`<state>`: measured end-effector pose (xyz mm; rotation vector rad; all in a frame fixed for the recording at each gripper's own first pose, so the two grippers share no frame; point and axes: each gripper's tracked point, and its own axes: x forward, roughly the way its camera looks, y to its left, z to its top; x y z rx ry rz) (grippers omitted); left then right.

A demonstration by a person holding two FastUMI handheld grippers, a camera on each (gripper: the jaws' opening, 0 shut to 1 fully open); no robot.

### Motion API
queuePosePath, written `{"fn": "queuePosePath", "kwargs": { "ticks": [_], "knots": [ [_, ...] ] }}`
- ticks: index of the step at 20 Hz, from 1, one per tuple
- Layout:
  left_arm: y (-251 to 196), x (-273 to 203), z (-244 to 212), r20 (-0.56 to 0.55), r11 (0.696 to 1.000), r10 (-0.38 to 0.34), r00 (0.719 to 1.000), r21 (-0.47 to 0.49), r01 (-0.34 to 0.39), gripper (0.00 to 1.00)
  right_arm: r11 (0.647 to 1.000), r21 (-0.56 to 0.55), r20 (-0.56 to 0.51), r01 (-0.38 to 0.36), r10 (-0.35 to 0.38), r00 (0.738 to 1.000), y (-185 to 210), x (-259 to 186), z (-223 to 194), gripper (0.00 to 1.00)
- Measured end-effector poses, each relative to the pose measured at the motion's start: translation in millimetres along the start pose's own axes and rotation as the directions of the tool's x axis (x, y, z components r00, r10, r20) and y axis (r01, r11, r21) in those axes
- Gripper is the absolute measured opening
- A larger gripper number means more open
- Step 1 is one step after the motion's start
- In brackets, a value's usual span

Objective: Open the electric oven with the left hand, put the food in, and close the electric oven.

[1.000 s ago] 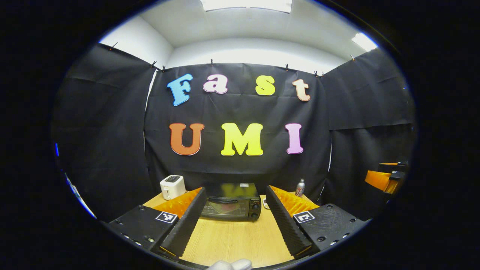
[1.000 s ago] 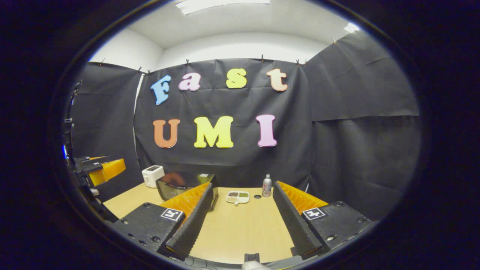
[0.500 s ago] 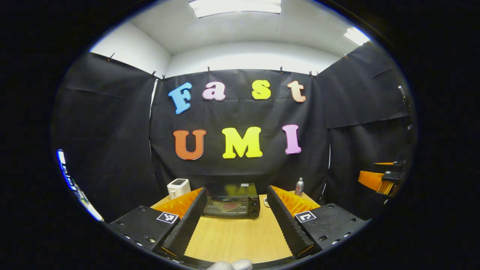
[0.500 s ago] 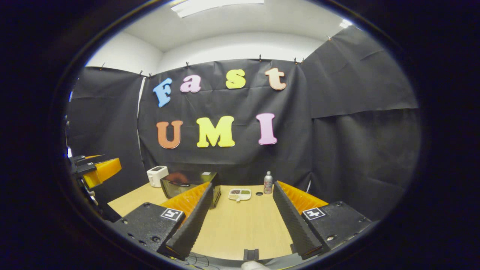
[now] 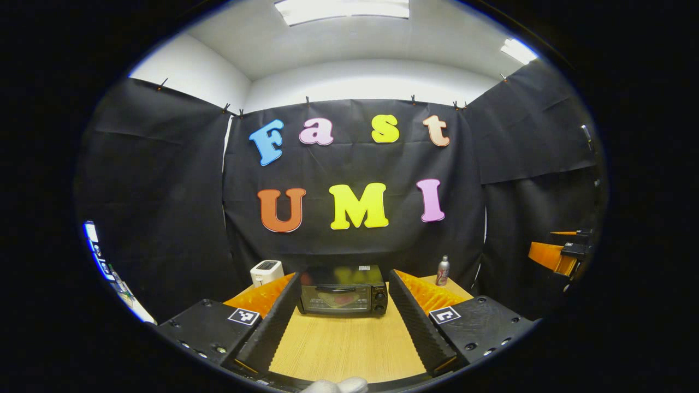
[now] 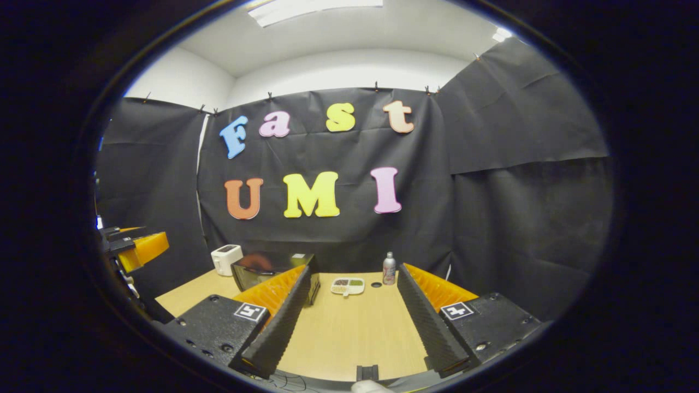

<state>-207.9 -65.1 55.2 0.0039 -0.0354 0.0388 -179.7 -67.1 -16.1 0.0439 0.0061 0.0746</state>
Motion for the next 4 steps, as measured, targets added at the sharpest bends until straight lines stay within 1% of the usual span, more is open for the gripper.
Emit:
{"fn": "queuePosePath", "kwargs": {
  "ticks": [4],
  "knots": [
    [4.3,8.3,3.3,0.002,1.000,-0.007,1.000,0.015,0.007,0.97,1.000,-0.001,0.002,0.004,-0.004,1.000,5.5,8.0,6.4,0.96]
  ]
}}
